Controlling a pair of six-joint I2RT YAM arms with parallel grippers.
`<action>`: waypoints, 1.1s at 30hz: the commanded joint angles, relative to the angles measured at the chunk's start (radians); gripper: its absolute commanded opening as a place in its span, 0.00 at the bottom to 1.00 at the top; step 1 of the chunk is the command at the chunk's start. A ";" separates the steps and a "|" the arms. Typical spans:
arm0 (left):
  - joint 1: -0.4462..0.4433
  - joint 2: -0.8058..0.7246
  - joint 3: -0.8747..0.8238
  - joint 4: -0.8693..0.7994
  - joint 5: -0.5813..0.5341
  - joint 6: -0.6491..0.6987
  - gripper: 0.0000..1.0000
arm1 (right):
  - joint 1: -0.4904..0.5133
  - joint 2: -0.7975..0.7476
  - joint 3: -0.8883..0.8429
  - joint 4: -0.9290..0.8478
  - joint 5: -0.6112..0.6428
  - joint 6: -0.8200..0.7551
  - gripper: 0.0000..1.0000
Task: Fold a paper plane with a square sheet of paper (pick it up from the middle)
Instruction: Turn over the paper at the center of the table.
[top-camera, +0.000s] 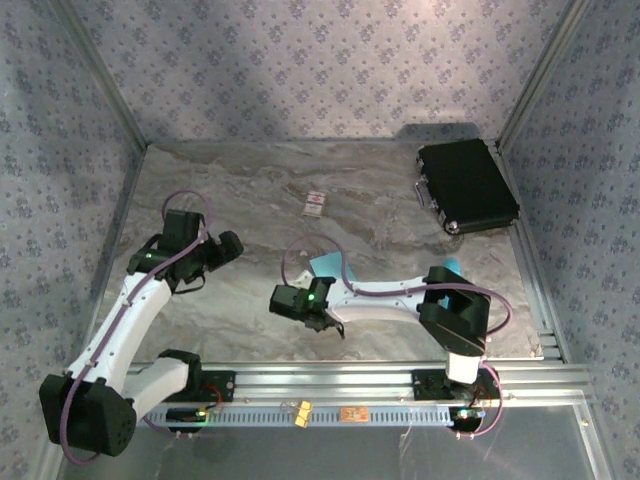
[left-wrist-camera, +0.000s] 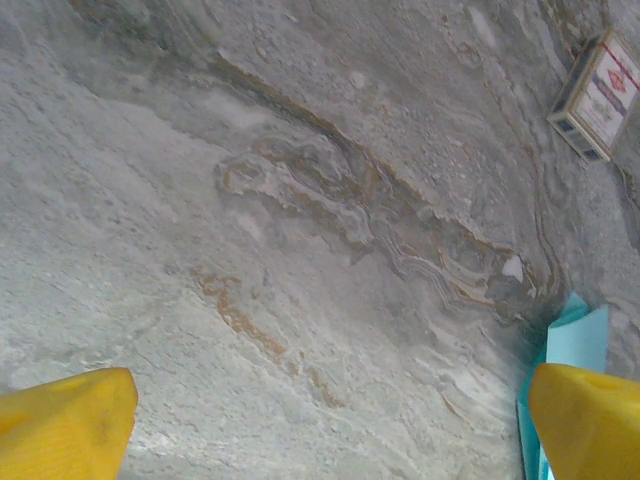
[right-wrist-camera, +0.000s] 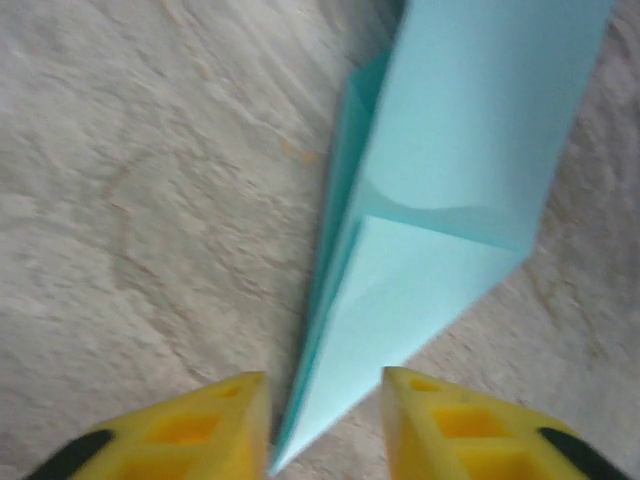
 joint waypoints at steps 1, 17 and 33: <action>0.004 -0.014 -0.018 0.015 0.071 0.002 1.00 | -0.012 -0.082 -0.070 0.111 -0.047 0.024 0.46; 0.000 0.003 -0.061 0.160 0.272 0.023 1.00 | -0.303 -0.374 -0.460 0.650 -0.306 0.321 0.41; -0.011 0.030 -0.090 0.207 0.331 0.003 1.00 | -0.389 -0.404 -0.677 1.030 -0.401 0.450 0.34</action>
